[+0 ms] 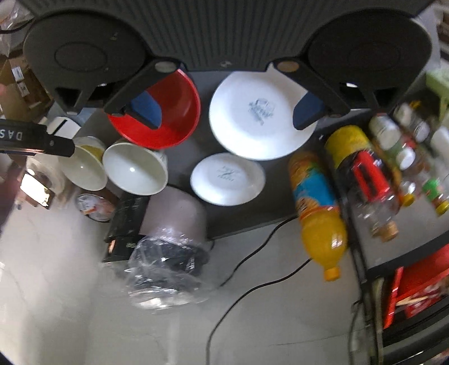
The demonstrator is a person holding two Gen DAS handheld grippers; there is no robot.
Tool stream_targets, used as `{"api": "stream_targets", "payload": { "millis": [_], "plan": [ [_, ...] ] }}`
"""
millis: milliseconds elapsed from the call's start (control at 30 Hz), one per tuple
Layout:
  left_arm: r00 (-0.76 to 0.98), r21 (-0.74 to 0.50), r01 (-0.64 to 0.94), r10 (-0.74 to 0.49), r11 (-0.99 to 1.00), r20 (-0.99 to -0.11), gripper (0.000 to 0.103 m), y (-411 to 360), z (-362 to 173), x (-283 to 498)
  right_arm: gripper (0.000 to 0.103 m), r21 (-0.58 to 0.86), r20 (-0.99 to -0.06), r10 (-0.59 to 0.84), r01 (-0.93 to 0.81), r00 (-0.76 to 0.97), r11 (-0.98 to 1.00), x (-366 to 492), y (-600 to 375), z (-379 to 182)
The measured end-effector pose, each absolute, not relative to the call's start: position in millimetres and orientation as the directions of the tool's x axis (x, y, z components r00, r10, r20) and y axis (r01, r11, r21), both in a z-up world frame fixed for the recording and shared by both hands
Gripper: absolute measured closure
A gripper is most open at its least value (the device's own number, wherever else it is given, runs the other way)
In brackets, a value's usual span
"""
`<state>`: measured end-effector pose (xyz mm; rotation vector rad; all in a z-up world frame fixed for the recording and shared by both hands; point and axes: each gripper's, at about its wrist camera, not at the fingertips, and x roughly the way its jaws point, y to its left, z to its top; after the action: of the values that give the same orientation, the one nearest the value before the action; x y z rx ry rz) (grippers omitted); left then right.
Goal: Organize plates and bowls
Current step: 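Move both tools toward the white bowl beside the red bowl, then close the right tool on the white bowl rim while the left tool grips its other side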
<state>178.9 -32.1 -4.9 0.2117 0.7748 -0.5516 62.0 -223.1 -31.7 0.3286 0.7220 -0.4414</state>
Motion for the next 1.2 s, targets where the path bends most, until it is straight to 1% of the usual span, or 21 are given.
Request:
{"api": "stream_targets", "payload": {
  "millis": [67, 133, 200, 300, 367, 433, 500, 533, 567, 700, 767, 900, 967, 1033, 1100, 1200],
  "plan": [
    [0.569, -0.025, 0.561, -0.407, 0.828, -0.715, 0.003, -38, -10, 186, 0.017, 0.138, -0.689, -0.284, 0.505, 0.667, 0.852, 64, -225, -35],
    [0.546, -0.044, 0.573, -0.421, 0.818, -0.725, 0.009, -45, -16, 193, 0.021, 0.123, -0.697, -0.306, 0.528, 0.649, 0.840, 67, -230, -40],
    [0.537, -0.057, 0.581, -0.435, 0.812, -0.722, 0.009, -52, -21, 199, 0.023, 0.139, -0.701, -0.305, 0.544, 0.644, 0.828, 69, -236, -46],
    [0.523, -0.067, 0.592, -0.446, 0.803, -0.726, 0.013, -62, -27, 209, 0.024, 0.148, -0.710, -0.310, 0.565, 0.632, 0.812, 72, -246, -53],
    [0.515, -0.066, 0.599, -0.446, 0.798, -0.732, 0.015, -71, -32, 216, 0.028, 0.162, -0.713, -0.299, 0.563, 0.635, 0.810, 74, -253, -57],
    [0.513, -0.059, 0.595, -0.435, 0.801, -0.740, 0.022, -80, -37, 223, 0.029, 0.171, -0.715, -0.293, 0.564, 0.635, 0.808, 77, -261, -62],
    [0.509, -0.059, 0.586, -0.423, 0.809, -0.750, 0.027, -88, -41, 228, 0.033, 0.181, -0.720, -0.281, 0.563, 0.635, 0.806, 83, -272, -68],
    [0.499, -0.064, 0.582, -0.419, 0.810, -0.759, 0.031, -93, -44, 231, 0.035, 0.193, -0.723, -0.269, 0.559, 0.637, 0.806, 86, -277, -71],
    [0.489, -0.072, 0.576, -0.414, 0.814, -0.768, 0.032, -99, -48, 234, 0.036, 0.207, -0.726, -0.252, 0.553, 0.640, 0.807, 90, -283, -75],
    [0.484, -0.072, 0.559, -0.395, 0.826, -0.781, 0.036, -122, -58, 241, 0.041, 0.230, -0.744, -0.188, 0.509, 0.642, 0.829, 107, -301, -88],
    [0.485, -0.075, 0.550, -0.391, 0.832, -0.782, 0.038, -136, -61, 243, 0.042, 0.230, -0.757, -0.158, 0.485, 0.634, 0.844, 117, -312, -96],
    [0.480, -0.085, 0.519, -0.372, 0.851, -0.795, 0.046, -169, -67, 253, 0.048, 0.244, -0.785, -0.095, 0.446, 0.613, 0.861, 134, -340, -110],
    [0.482, -0.086, 0.508, -0.366, 0.857, -0.796, 0.046, -187, -71, 258, 0.050, 0.242, -0.800, -0.067, 0.423, 0.596, 0.873, 141, -352, -120],
    [0.473, -0.089, 0.498, -0.356, 0.863, -0.806, 0.047, -203, -77, 264, 0.059, 0.244, -0.819, -0.042, 0.413, 0.573, 0.877, 148, -362, -130],
    [0.460, -0.105, 0.482, -0.353, 0.870, -0.815, 0.047, -216, -82, 270, 0.064, 0.276, -0.828, -0.001, 0.408, 0.561, 0.871, 152, -371, -140],
    [0.455, -0.084, 0.472, -0.324, 0.878, -0.829, 0.054, -234, -90, 276, 0.064, 0.303, -0.834, 0.029, 0.415, 0.550, 0.858, 158, -381, -150]
  ]
}}
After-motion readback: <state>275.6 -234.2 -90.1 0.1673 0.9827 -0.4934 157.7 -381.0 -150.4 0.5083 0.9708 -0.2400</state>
